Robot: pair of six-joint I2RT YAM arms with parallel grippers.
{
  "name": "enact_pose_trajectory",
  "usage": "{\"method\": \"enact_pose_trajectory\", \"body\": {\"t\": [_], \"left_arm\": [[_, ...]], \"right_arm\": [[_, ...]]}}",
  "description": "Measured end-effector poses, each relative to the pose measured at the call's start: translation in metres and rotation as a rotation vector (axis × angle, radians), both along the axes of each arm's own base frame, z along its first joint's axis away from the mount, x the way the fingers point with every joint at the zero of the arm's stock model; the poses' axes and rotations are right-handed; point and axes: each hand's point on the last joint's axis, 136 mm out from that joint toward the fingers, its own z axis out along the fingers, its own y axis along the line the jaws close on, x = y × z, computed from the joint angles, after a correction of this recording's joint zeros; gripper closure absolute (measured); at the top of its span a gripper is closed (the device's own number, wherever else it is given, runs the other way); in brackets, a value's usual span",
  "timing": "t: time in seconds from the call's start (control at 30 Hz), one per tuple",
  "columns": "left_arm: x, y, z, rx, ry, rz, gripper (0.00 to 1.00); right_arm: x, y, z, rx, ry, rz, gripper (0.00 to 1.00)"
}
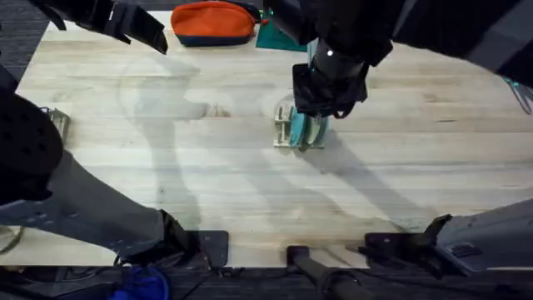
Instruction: Pick up the plates from the table one by one and place each into a slot on the dish rack.
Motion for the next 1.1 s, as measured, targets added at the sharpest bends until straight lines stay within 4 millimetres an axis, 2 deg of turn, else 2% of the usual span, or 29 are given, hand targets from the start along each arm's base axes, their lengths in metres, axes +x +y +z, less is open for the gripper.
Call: {"method": "enact_pose_trajectory", "body": {"t": [0.33,1.1], "left_arm": [[0.0,0.0,0.0,0.0,0.0,0.0,0.006],[0.0,0.0,0.0,0.0,0.0,0.0,0.006]], "right_arm": [[-0.004,-0.003,-0.03,-0.018,0.024,0.003,0.969],[0.005,-0.003,-0.029,-0.021,-0.026,-0.025,0.969]]}}
